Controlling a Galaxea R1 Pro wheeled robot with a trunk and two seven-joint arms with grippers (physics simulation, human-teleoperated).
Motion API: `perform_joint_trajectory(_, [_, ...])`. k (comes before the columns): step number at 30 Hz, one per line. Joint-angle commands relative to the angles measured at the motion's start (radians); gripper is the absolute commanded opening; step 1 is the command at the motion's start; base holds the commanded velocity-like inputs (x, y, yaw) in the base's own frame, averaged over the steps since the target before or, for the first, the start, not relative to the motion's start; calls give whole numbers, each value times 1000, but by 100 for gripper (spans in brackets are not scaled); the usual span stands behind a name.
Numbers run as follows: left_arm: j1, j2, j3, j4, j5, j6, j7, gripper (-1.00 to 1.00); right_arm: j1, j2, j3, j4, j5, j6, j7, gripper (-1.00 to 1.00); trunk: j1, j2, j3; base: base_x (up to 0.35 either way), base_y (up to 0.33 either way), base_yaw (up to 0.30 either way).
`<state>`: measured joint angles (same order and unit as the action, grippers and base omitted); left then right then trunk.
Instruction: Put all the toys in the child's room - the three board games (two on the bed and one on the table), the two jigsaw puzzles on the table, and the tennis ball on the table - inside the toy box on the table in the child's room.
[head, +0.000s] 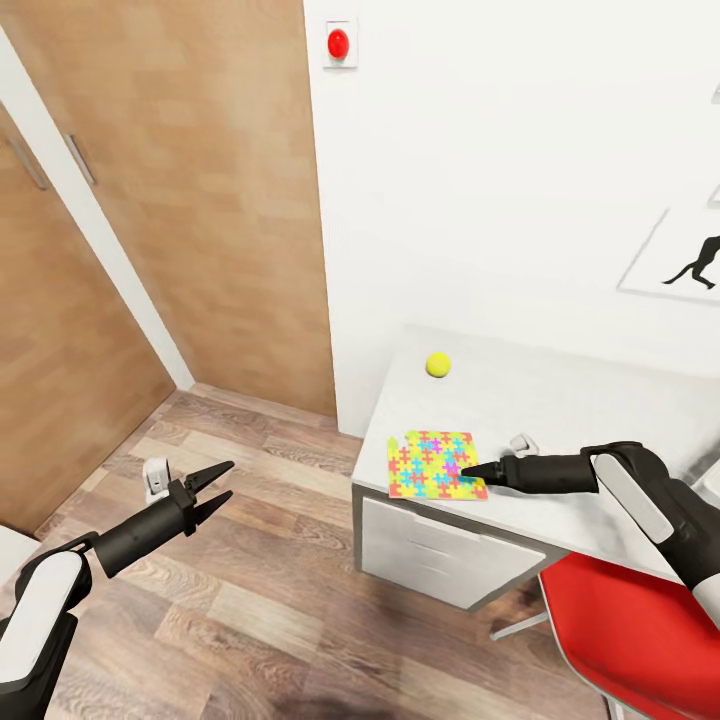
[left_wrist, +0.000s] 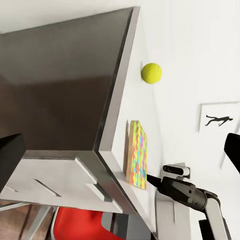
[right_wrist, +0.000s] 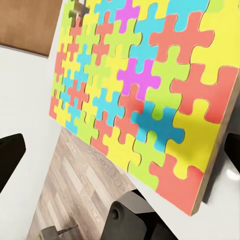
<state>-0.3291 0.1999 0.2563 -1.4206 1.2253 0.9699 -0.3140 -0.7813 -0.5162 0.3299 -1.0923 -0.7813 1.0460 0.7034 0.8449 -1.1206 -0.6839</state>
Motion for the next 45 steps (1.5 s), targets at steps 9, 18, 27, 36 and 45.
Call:
perform_joint_trajectory(9, [-1, 0, 1, 0, -6, 4, -7, 100, -1, -1, 1, 0, 5, 1, 5, 100, 0, -1, -1, 0, 0, 102])
perform_joint_trajectory(18, [-1, 0, 1, 0, -6, 4, -7, 100, -1, -1, 0, 0, 5, 1, 5, 100, 0, -1, -1, 0, 0, 241])
perform_joint_trajectory(27, [-1, 0, 1, 0, -7, 4, -7, 100, -1, -1, 0, 0, 5, 1, 4, 100, 0, -1, -1, 0, 0, 270])
perform_joint_trajectory(36, [-1, 0, 0, 0, -7, 4, -7, 100, -1, -2, 0, 0, 4, 1, 4, 100, 0, -1, -1, 0, 0, 184])
perform_joint_trajectory(45, [-1, -1, 0, 0, -7, 4, -7, 100, -1, -3, -1, 6, 4, 1, 5, 100, 0, -1, -1, 0, 0, 36])
